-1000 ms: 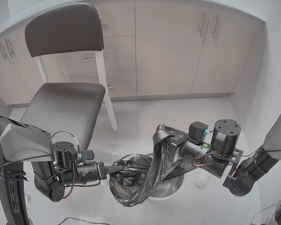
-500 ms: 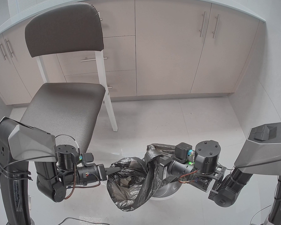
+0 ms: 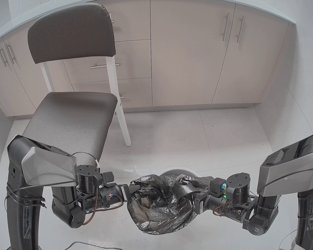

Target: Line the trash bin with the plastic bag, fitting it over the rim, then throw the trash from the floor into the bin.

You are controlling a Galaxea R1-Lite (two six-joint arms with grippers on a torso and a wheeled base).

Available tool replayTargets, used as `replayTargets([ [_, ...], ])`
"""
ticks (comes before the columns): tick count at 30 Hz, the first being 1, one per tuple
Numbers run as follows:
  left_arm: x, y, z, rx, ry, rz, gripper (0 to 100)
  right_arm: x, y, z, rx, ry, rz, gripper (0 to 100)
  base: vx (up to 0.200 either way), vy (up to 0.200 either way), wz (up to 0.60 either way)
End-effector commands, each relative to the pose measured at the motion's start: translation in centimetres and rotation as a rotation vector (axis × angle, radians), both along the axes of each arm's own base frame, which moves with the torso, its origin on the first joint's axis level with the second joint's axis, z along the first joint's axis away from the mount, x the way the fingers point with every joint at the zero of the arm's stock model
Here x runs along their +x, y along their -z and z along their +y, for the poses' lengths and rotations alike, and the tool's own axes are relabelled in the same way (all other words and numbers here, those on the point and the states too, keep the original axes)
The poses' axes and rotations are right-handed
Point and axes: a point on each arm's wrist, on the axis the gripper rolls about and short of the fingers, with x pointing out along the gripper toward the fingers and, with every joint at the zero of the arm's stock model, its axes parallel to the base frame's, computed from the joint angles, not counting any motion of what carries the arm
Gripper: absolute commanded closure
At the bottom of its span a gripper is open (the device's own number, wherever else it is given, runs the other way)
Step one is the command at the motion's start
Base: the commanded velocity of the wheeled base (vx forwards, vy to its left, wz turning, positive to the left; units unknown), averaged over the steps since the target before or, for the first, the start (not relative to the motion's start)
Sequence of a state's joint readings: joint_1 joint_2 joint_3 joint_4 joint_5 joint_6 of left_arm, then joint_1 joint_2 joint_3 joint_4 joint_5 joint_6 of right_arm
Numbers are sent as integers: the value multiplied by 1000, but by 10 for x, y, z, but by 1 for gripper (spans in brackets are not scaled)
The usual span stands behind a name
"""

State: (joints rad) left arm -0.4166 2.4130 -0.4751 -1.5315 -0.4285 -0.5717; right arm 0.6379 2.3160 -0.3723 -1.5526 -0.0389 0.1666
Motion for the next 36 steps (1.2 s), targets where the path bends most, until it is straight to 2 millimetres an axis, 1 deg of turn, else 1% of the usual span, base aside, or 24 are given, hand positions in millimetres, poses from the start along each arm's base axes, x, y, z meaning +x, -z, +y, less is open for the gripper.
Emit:
replayTargets([
  [1,1,6,-6,1,13,4,100,-3,13,-8,-31,16,42,100,0,0,0],
  [4,2,7,-10,0,21,1,100,-4,22,-9,-50,19,68,100,0,0,0],
  [12,4,11,-12,0,24,1,100,-3,37,-7,-79,15,97,100,0,0,0],
  [16,5,11,-13,1,23,-2,100,0,45,-7,-87,19,106,100,0,0,0],
  [17,6,11,-13,0,23,-3,100,5,49,-7,-85,28,103,100,0,0,0],
  [22,6,12,-13,2,24,-3,100,7,54,-6,-89,30,107,100,0,0,0],
  [27,6,12,-13,1,24,-4,100,1,58,-10,-115,25,132,100,0,0,0],
  [32,6,12,-13,2,24,-3,100,-16,65,-25,-183,53,204,100,0,0,0],
  [36,6,12,-13,2,24,-3,100,-19,66,-28,-195,59,219,100,0,0,0],
])
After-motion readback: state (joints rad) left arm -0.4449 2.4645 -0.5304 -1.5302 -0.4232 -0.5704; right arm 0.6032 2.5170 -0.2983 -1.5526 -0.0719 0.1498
